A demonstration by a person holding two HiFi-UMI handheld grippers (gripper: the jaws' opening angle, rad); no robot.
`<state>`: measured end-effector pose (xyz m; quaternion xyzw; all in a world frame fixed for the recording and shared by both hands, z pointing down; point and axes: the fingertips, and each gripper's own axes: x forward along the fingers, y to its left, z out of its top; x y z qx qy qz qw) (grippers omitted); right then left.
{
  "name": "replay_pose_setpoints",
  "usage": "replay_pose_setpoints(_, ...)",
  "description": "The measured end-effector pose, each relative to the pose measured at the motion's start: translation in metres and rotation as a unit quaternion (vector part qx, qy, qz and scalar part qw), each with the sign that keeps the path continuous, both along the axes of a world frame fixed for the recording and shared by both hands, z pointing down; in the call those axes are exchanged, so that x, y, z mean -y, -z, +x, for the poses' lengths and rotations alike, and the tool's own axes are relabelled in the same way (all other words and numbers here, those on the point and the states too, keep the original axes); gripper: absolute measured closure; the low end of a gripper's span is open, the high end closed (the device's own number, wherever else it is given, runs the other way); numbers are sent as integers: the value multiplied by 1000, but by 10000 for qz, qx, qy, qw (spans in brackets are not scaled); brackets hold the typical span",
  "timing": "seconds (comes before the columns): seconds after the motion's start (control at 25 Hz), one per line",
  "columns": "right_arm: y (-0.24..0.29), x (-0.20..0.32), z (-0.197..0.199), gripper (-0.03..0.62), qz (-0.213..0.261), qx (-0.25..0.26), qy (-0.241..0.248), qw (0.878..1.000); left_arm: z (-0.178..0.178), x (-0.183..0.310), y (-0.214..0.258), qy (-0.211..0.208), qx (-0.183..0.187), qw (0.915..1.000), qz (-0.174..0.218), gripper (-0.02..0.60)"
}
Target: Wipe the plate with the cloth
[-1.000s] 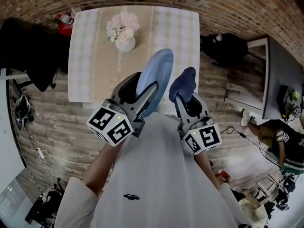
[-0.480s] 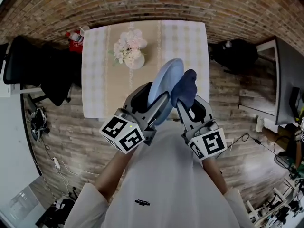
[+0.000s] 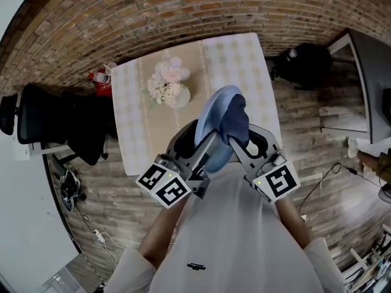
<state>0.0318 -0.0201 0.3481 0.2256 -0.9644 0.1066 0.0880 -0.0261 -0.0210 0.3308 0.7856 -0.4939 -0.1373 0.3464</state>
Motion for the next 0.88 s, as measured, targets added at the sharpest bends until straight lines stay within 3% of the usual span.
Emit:
replay_pose_setpoints(0.24,17,-4,-27,468,363,298,232,9986,0,-2,5,-304,-265,9992,39,330)
replay_pose_setpoints(0.4,15,-4,-28,468,595,49,454,9972,2,-7,10,-415,-438,9980,163,330)
replay_pose_setpoints(0.48,12,0,-26,468,555,-72,323,9979,4,-11,14,-463,-479,9976,211,330)
replay_pose_setpoints(0.68,-3,27,-6,468,-3,-476,-548,9974,16,-16,23,-688,-413,9959,416,328)
replay_pose_setpoints(0.88,19,31,-9,468,634,-320,-315,9970,26,-12,23,-933,-471,9937,417,328)
